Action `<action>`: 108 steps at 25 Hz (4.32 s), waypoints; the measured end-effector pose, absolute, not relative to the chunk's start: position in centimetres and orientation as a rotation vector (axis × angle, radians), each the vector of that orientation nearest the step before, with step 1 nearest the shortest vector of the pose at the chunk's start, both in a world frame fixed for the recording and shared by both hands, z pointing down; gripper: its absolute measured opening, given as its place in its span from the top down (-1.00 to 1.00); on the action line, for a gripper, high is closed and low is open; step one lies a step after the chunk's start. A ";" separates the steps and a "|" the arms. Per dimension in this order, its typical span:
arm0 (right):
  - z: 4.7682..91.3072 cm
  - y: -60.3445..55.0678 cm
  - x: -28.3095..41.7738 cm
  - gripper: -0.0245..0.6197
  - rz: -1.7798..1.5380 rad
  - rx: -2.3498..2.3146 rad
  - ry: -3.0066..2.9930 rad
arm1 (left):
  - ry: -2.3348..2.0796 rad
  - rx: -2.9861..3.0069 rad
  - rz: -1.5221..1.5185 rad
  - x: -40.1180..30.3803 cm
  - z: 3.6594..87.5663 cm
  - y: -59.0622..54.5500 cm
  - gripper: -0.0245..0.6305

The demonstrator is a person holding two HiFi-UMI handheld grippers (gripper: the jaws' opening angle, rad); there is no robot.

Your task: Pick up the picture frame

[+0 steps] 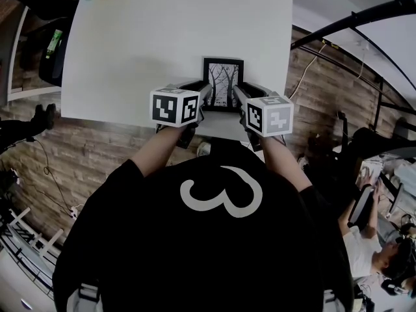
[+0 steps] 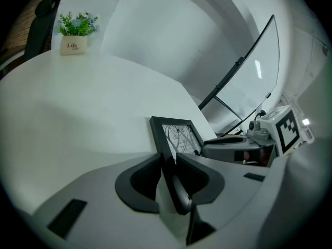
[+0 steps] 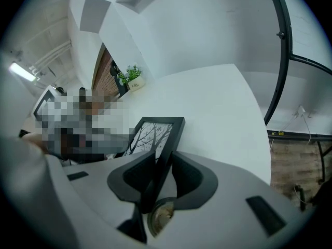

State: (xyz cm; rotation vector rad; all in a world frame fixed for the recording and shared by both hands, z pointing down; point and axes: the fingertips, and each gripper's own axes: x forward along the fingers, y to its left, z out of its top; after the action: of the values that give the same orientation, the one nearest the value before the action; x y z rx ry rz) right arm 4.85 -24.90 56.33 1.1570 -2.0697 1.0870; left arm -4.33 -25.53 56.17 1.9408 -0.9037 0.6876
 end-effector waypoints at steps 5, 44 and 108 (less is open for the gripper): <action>56.2 -24.8 4.9 0.59 1.074 1.181 -2.063 | -0.910 1.927 0.682 -4.4 56.2 -25.4 0.62; 48.9 -24.6 3.7 0.61 0.846 1.263 -2.243 | -1.072 2.052 0.535 -5.8 49.1 -24.8 0.64; 22.2 -12.7 -4.1 0.63 0.064 1.516 -2.683 | -1.250 2.613 0.047 -14.1 22.7 -12.7 0.65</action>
State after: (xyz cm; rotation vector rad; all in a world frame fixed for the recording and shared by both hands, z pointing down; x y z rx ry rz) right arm -4.10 -12.72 22.24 1.5160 -2.6831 0.0639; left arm -14.07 -12.74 22.68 2.6128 -1.2501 0.0471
